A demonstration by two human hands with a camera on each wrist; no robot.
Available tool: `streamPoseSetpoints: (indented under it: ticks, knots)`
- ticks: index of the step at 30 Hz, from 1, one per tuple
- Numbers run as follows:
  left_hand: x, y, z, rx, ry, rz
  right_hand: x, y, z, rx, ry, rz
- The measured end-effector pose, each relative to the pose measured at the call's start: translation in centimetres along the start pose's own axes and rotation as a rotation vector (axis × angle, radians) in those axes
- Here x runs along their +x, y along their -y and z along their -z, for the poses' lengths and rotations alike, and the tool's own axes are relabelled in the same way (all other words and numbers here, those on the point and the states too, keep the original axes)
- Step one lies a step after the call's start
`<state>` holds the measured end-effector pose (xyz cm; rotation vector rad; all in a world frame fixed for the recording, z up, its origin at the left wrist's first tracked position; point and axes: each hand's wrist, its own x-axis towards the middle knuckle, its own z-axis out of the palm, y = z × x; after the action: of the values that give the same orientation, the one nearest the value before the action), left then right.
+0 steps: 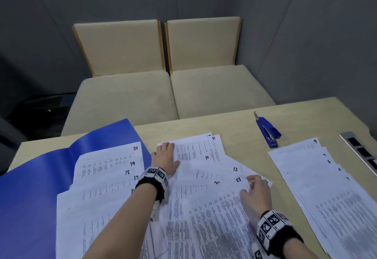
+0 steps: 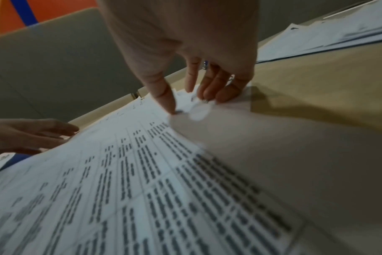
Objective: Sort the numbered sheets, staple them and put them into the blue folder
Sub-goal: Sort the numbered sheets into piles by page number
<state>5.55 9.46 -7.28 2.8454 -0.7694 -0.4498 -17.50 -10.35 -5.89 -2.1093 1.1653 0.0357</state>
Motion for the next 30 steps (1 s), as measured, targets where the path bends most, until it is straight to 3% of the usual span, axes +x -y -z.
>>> streamPoseSetpoints:
  ticks: [8, 14, 21, 23, 28, 30]
  knots:
    - [1.3, 0.6, 1.7, 0.091, 0.136, 0.058, 0.9, -0.1, -0.3, -0.137, 0.061, 0.001]
    - [1.7, 0.2, 2.4, 0.125, 0.123, 0.070, 1.6, -0.4, -0.1, -0.160, 0.170, 0.049]
    - [0.5, 0.1, 2.4, 0.085, 0.016, 0.012, 1.7, -0.3, -0.3, -0.191, 0.112, 0.043]
    - [0.2, -0.1, 2.4, -0.034, -0.062, -0.003, 1.8, -0.1, 0.1, -0.146, 0.135, 0.047]
    - [-1.4, -0.3, 3.5, -0.754, -0.244, 0.112, 1.9, -0.3, 0.8, -0.018, 0.160, 0.046]
    - [-2.0, -0.5, 5.1, -0.843, -0.390, 0.118, 2.1, -0.2, 1.2, 0.007, 0.183, 0.036]
